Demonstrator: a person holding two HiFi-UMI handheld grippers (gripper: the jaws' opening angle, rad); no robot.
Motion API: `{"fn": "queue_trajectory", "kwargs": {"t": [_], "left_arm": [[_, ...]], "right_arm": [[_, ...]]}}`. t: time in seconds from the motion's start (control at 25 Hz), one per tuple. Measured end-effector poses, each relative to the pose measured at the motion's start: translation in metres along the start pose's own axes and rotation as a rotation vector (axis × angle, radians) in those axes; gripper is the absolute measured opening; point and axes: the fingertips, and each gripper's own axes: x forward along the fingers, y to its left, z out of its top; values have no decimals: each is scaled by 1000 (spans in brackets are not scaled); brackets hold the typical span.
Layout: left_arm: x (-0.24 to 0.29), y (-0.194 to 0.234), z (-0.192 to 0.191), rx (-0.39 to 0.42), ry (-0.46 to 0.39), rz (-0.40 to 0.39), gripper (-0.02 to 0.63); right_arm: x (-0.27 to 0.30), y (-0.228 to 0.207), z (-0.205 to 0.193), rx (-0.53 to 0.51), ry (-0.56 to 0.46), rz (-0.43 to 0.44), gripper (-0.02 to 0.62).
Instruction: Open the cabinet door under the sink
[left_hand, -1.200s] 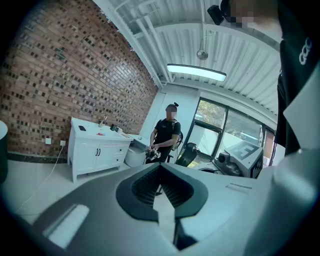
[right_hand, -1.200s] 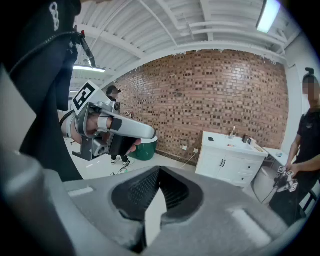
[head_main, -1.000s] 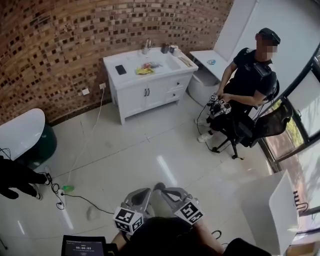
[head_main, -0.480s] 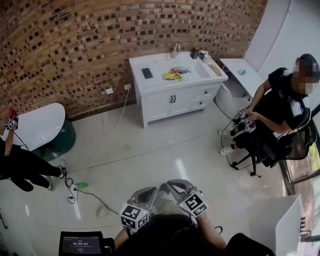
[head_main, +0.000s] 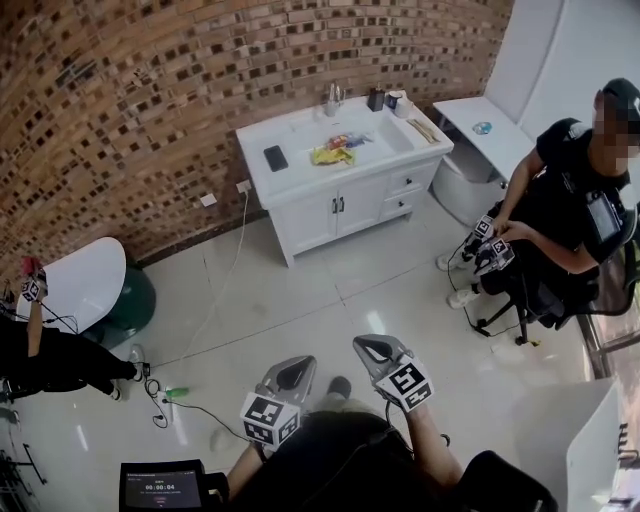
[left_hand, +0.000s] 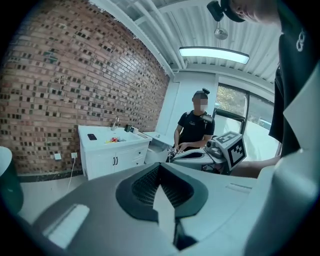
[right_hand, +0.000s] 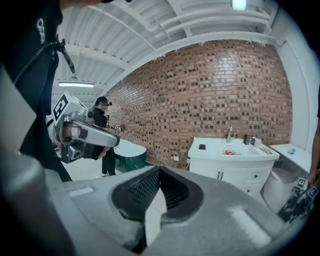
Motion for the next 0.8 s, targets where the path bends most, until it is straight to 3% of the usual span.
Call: {"fn": "queue_trajectory", "kwargs": {"t": [0.4,0.64,0.8], "left_arm": [[62,26,34,-10,25,-22,15],[111,49,38,-38,55,-78,15],[154,70,55,-45,67,-127,15]], "right_arm": [[21,-88,45,19,-50,-49,-9],[38,-113,25,124,4,-62,-9],[52,-150,33,155,20,-101,-9]]}}
